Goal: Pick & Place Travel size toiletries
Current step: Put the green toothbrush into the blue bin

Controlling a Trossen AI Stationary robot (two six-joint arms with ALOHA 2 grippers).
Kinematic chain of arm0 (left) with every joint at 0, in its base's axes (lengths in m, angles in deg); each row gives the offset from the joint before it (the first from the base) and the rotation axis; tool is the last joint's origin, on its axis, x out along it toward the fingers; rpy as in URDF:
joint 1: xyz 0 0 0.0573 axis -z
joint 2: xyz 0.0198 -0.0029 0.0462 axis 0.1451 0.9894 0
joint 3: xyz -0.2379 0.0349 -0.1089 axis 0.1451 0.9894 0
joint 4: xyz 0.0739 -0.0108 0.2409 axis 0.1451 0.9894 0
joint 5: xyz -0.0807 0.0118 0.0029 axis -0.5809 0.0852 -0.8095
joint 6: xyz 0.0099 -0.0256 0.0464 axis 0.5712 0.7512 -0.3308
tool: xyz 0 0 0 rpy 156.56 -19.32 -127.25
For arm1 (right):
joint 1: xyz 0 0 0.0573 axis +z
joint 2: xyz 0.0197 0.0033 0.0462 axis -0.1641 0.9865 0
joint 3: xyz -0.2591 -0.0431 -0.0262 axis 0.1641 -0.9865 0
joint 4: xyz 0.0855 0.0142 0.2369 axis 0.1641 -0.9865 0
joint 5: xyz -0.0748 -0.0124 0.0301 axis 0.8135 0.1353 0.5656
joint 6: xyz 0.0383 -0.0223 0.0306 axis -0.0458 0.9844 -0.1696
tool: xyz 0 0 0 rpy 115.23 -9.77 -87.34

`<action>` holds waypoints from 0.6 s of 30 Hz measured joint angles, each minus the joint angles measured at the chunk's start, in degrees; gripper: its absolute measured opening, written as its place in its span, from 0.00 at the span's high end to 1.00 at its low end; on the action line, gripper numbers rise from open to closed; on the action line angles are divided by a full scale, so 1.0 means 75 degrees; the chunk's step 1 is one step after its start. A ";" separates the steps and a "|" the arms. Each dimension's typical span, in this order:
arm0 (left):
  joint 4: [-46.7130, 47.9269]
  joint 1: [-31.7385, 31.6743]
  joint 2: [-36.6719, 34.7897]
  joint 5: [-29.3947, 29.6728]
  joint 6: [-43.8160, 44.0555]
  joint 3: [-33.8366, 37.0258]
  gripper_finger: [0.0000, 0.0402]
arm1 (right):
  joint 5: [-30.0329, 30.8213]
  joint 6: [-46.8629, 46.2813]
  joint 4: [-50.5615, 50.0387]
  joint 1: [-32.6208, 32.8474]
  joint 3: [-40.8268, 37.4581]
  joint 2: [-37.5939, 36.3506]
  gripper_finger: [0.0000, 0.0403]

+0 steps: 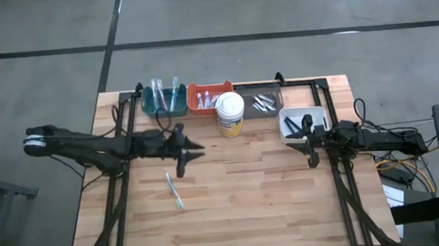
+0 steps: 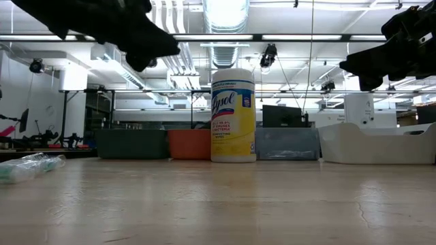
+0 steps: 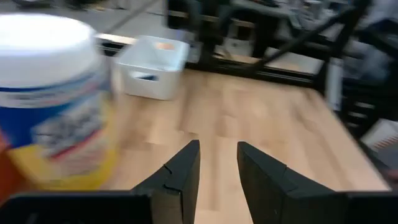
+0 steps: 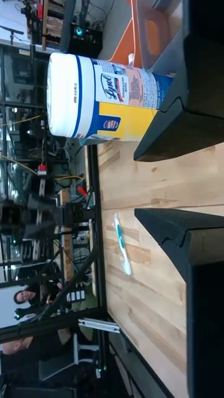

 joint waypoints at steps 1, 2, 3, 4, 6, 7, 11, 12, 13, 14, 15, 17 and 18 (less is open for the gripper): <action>0.0016 0.0199 0.0000 0.0015 0.0047 0.0000 0.72 | 0.0001 0.0000 0.0002 -0.0002 -0.0001 0.0000 0.68; 0.0035 0.0385 0.0000 0.0029 0.0076 0.0000 0.72 | 0.0001 0.0000 0.0000 0.0000 -0.0001 0.0000 0.68; 0.0038 0.0572 0.0002 0.0035 0.0089 0.0000 0.72 | -0.0002 0.0000 0.0002 0.0000 -0.0001 0.0000 0.68; 0.0038 0.0751 0.0000 0.0042 0.0091 0.0000 0.72 | 0.0000 0.0000 0.0001 -0.0001 0.0001 0.0001 0.68; 0.0038 0.1054 0.0000 0.0066 0.0072 0.0000 0.72 | 0.0000 -0.0006 0.0000 -0.0001 0.0000 0.0001 0.68; 0.0041 0.1186 0.0000 0.0069 0.0010 0.0000 0.72 | 0.0000 -0.0008 0.0000 -0.0001 -0.0001 0.0001 0.68; 0.0080 0.1605 0.0000 0.0080 -0.0301 0.0000 0.72 | 0.0001 -0.0009 0.0000 0.0000 0.0001 0.0000 0.68; 0.0106 0.1676 0.0000 0.0080 -0.0338 0.0000 0.72 | 0.0001 -0.0008 0.0000 0.0000 0.0000 0.0001 0.68; 0.0111 0.1735 0.0000 0.0080 -0.0351 0.0000 0.72 | 0.0000 -0.0003 0.0000 0.0000 -0.0001 0.0000 0.68; 0.0129 0.1773 0.0000 0.0080 -0.0353 0.0000 0.72 | -0.0002 0.0000 0.0000 -0.0003 0.0001 0.0000 0.68; 0.0170 0.1797 0.0000 0.0080 -0.0353 0.0000 0.72 | 0.0001 -0.0003 0.0000 -0.0003 -0.0001 0.0000 0.68; 0.0298 0.1815 0.0000 0.0080 -0.0353 0.0000 0.72 | -0.0002 -0.0012 0.0000 0.0000 0.0001 0.0000 0.68; 0.0412 0.1815 0.0000 0.0080 -0.0353 0.0000 0.72 | 0.0001 -0.0004 0.0000 -0.0002 0.0001 0.0001 0.68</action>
